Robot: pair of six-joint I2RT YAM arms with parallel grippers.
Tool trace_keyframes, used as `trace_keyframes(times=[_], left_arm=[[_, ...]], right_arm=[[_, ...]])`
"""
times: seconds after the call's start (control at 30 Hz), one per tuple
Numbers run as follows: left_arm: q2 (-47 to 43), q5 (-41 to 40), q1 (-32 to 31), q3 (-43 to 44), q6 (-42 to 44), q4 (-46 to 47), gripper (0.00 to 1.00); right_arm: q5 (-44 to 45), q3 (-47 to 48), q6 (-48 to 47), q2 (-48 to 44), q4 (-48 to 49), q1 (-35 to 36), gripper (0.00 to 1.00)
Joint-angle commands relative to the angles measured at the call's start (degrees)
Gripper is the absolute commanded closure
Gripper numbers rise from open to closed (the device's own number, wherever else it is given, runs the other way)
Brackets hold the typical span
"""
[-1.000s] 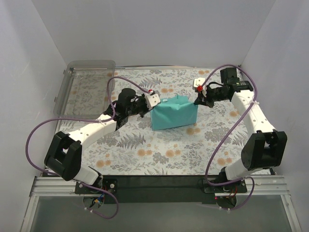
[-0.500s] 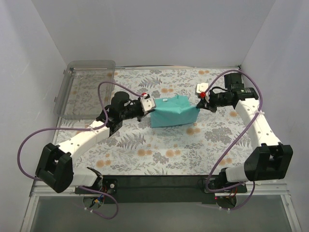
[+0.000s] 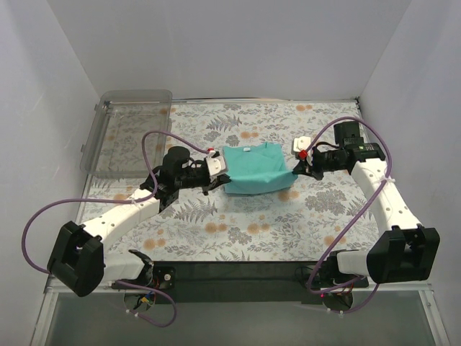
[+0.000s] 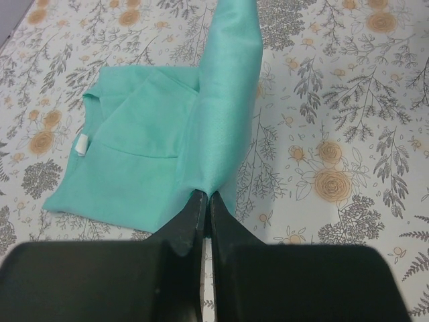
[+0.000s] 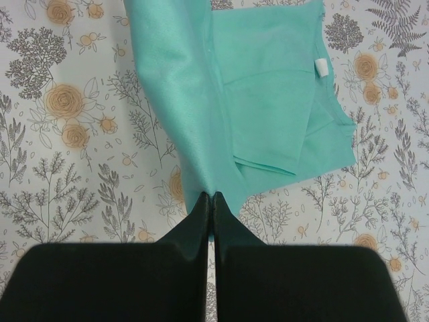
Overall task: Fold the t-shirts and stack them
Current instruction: Fold the tshirt
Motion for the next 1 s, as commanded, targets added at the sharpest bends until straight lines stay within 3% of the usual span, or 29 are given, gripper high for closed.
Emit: trace_keyframes(times=[0.0, 0.2, 0.5, 0.97], left_arm=[[1.08, 2.43, -0.36, 1.29, -0.82, 0.64, 1.00], [2.85, 3.92, -0.45, 3.67, -2.84, 2.05, 1.00], [0.83, 4.37, -1.15, -0.37, -2.84, 2.48, 1.00], [11.45, -2.05, 0.16, 5.60, -0.38, 7.23, 1.00]], right_arm=[[-2.25, 0.93, -0.45, -0.44, 0.41, -0.28, 0.99], [-2.87, 2.87, -0.27, 1.06, 0.41, -0.20, 0.99], [-2.96, -0.83, -1.41, -1.05, 0.49, -0.20, 0.99], [-2.96, 11.81, 2.37, 12.04, 0.76, -0.28, 0.99]])
